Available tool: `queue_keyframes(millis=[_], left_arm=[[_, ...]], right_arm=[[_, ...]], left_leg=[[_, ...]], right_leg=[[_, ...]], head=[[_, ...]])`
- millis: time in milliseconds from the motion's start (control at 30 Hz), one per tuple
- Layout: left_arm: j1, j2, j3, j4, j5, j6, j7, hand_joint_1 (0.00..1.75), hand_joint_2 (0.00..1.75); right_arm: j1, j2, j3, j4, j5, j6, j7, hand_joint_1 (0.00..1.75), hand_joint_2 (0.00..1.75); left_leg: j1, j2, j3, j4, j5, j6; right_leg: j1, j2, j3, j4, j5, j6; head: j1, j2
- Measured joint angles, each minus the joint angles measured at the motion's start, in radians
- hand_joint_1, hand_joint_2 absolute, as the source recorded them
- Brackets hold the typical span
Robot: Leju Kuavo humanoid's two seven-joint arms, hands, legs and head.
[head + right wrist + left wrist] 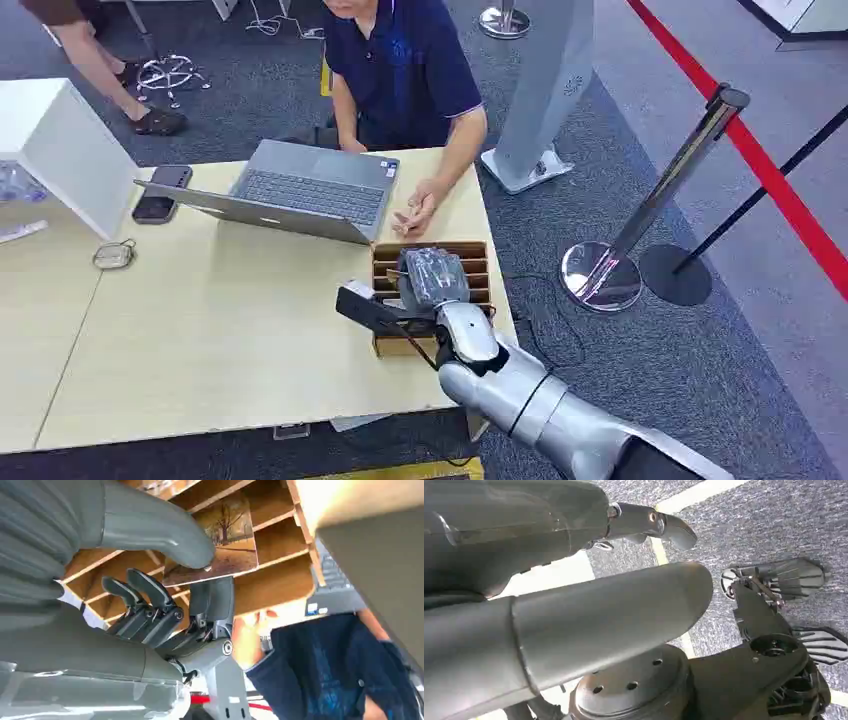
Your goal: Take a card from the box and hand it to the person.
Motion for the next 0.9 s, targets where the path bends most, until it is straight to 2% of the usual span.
queue_keyframes(millis=[300, 900], left_arm=[[0.009, 0.001, 0.000, 0.000, 0.000, 0.000, -0.007, 0.00, 0.00], [0.014, 0.001, 0.000, 0.000, 0.003, 0.000, -0.010, 0.00, 0.00]], right_arm=[[0.000, -0.048, -0.019, -0.099, 0.006, -0.023, 0.010, 1.69, 1.75], [0.000, -0.094, -0.055, -0.211, 0.010, -0.024, 0.016, 1.66, 1.75]], left_leg=[[0.000, 0.000, 0.000, 0.000, 0.000, 0.000], [0.000, 0.000, 0.000, 0.000, 0.000, 0.000]], right_leg=[[0.000, 0.000, 0.000, 0.000, 0.000, 0.000], [0.000, 0.000, 0.000, 0.000, 0.000, 0.000]], head=[[0.000, 0.000], [0.000, 0.000]])
